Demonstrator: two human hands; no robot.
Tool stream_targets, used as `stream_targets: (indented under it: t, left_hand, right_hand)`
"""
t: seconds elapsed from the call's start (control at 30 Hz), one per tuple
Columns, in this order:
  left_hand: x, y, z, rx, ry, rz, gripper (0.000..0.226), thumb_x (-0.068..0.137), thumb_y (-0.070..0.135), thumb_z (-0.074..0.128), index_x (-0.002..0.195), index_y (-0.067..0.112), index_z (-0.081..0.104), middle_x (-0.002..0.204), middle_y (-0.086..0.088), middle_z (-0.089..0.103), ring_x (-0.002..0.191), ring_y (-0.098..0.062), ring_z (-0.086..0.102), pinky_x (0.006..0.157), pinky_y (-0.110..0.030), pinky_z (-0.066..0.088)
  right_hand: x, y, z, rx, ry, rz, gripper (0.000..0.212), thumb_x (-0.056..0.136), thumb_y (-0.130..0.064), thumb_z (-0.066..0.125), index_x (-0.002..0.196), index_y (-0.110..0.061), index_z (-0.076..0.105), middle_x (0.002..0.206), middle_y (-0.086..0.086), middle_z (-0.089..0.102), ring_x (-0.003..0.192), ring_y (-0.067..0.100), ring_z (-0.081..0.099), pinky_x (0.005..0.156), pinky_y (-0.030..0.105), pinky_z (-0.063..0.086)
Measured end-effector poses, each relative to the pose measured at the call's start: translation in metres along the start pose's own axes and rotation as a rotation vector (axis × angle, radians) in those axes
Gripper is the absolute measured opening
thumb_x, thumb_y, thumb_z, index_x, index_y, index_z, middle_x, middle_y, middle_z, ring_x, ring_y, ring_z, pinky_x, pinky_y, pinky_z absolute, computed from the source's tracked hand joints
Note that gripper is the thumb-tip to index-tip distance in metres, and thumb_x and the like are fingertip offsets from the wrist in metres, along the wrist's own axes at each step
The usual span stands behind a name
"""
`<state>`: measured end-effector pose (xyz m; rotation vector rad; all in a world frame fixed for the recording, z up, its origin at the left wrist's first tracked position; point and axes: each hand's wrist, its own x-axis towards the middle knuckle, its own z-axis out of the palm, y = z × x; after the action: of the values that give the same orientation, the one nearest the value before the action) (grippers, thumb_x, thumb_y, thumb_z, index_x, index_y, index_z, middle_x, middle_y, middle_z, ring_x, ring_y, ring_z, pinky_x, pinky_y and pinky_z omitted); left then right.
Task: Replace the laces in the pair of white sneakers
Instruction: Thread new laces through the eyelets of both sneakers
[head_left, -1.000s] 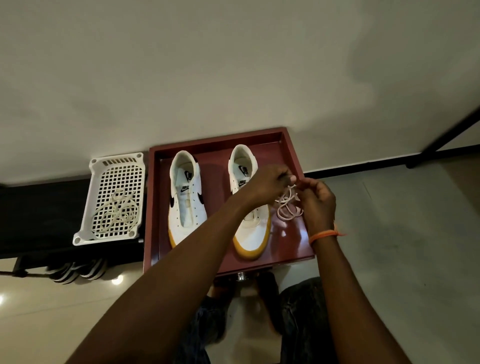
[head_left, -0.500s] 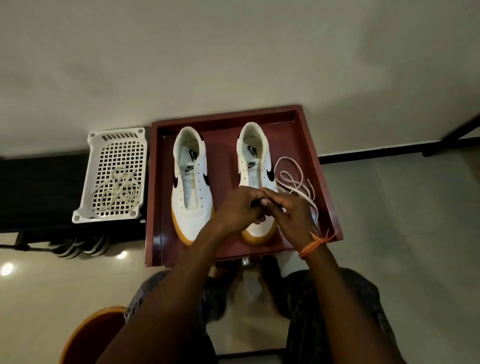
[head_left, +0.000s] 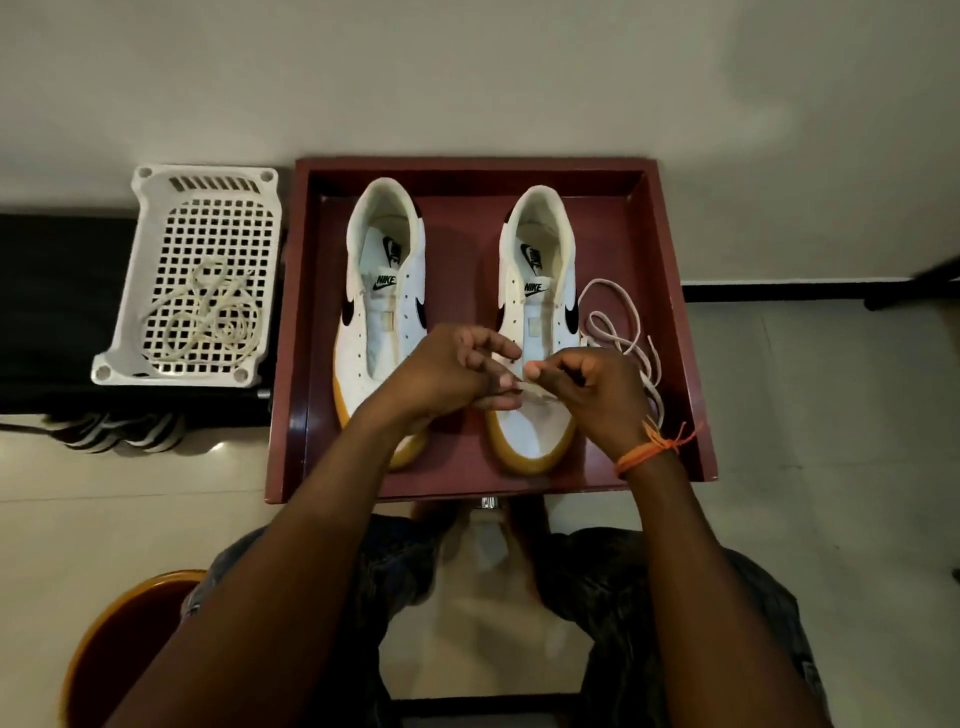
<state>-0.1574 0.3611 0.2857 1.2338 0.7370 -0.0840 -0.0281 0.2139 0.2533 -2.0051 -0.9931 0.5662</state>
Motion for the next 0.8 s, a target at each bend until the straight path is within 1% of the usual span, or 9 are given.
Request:
stream_targets:
  t: [0.1, 0.17, 0.27, 0.37, 0.47, 0.57, 0.67, 0.7, 0.8]
  left_hand:
    - [0.008, 0.005, -0.012, 0.079, -0.023, 0.04, 0.04, 0.082, -0.014, 0.069, 0.119, -0.005, 0.058, 0.091, -0.03, 0.069, 0.082, -0.033, 0.073, 0.072, -0.035, 0.061]
    - [0.009, 0.005, -0.014, 0.13, -0.001, 0.068, 0.046, 0.077, -0.014, 0.074, 0.12, -0.005, 0.059, 0.087, -0.028, 0.07, 0.076, -0.033, 0.073, 0.069, -0.037, 0.062]
    - [0.012, 0.002, -0.009, 0.191, 0.077, 0.138, 0.05, 0.074, -0.013, 0.076, 0.12, -0.002, 0.06, 0.083, -0.016, 0.07, 0.069, -0.021, 0.072, 0.062, -0.029, 0.06]
    - [0.013, 0.004, -0.003, 0.151, 0.083, 0.175, 0.069, 0.072, -0.017, 0.076, 0.129, 0.011, 0.049, 0.094, -0.018, 0.065, 0.069, -0.023, 0.072, 0.06, -0.03, 0.06]
    - [0.012, 0.006, 0.001, 0.183, 0.094, 0.22, 0.084, 0.072, -0.013, 0.078, 0.138, 0.019, 0.037, 0.104, -0.016, 0.064, 0.068, -0.023, 0.072, 0.058, -0.029, 0.058]
    - [0.008, 0.008, 0.002, 0.205, 0.121, 0.281, 0.09, 0.072, -0.009, 0.081, 0.145, 0.014, 0.034, 0.105, -0.014, 0.064, 0.069, -0.024, 0.072, 0.06, -0.032, 0.059]
    - [0.01, 0.006, 0.0, 0.212, 0.198, 0.264, 0.079, 0.069, -0.003, 0.086, 0.135, 0.013, 0.044, 0.101, -0.012, 0.064, 0.066, -0.021, 0.072, 0.056, -0.03, 0.058]
    - [0.011, 0.005, -0.002, 0.236, 0.246, 0.234, 0.069, 0.07, 0.001, 0.086, 0.128, 0.011, 0.051, 0.097, -0.011, 0.065, 0.066, -0.022, 0.072, 0.055, -0.032, 0.059]
    - [0.017, -0.006, -0.009, 0.331, 0.351, 0.129, 0.019, 0.081, 0.003, 0.078, 0.097, 0.005, 0.067, 0.077, -0.012, 0.071, 0.061, -0.023, 0.071, 0.058, -0.04, 0.062]
  right_hand:
    - [0.001, 0.002, -0.004, -0.041, -0.079, 0.008, 0.043, 0.075, -0.067, 0.063, 0.076, -0.026, 0.077, 0.068, -0.009, 0.07, 0.065, 0.011, 0.065, 0.064, 0.043, 0.053]
    - [0.003, 0.001, -0.008, -0.014, -0.125, 0.021, 0.039, 0.072, -0.061, 0.067, 0.08, -0.024, 0.079, 0.073, -0.006, 0.073, 0.069, 0.012, 0.067, 0.068, 0.044, 0.054]
    - [0.004, 0.002, -0.012, -0.032, -0.106, -0.043, 0.035, 0.073, -0.054, 0.072, 0.09, -0.024, 0.079, 0.085, -0.01, 0.074, 0.079, 0.007, 0.068, 0.076, 0.044, 0.055]
    - [0.006, 0.004, -0.011, -0.1, -0.063, -0.114, 0.037, 0.08, -0.053, 0.064, 0.102, -0.026, 0.077, 0.096, -0.007, 0.073, 0.09, 0.008, 0.065, 0.08, 0.042, 0.053]
    - [0.003, -0.002, -0.006, -0.086, -0.076, -0.179, 0.023, 0.084, -0.034, 0.069, 0.101, -0.022, 0.078, 0.089, -0.003, 0.074, 0.083, 0.009, 0.066, 0.075, 0.04, 0.053]
    - [0.001, -0.01, -0.003, 0.002, -0.057, -0.144, 0.015, 0.085, -0.017, 0.072, 0.098, -0.014, 0.079, 0.086, 0.0, 0.075, 0.078, 0.01, 0.068, 0.073, 0.036, 0.054]
    - [0.0, -0.009, -0.003, 0.072, -0.005, -0.071, 0.013, 0.083, -0.009, 0.074, 0.096, -0.01, 0.079, 0.086, 0.002, 0.075, 0.078, 0.01, 0.069, 0.074, 0.033, 0.056]
    - [0.0, -0.006, -0.003, 0.045, 0.048, -0.054, 0.014, 0.083, -0.009, 0.074, 0.096, -0.012, 0.078, 0.085, 0.002, 0.075, 0.077, 0.01, 0.069, 0.074, 0.035, 0.056]
    - [-0.001, 0.004, -0.001, -0.063, 0.141, -0.028, 0.016, 0.081, -0.017, 0.071, 0.095, -0.017, 0.078, 0.082, -0.001, 0.074, 0.075, 0.012, 0.069, 0.073, 0.042, 0.058]
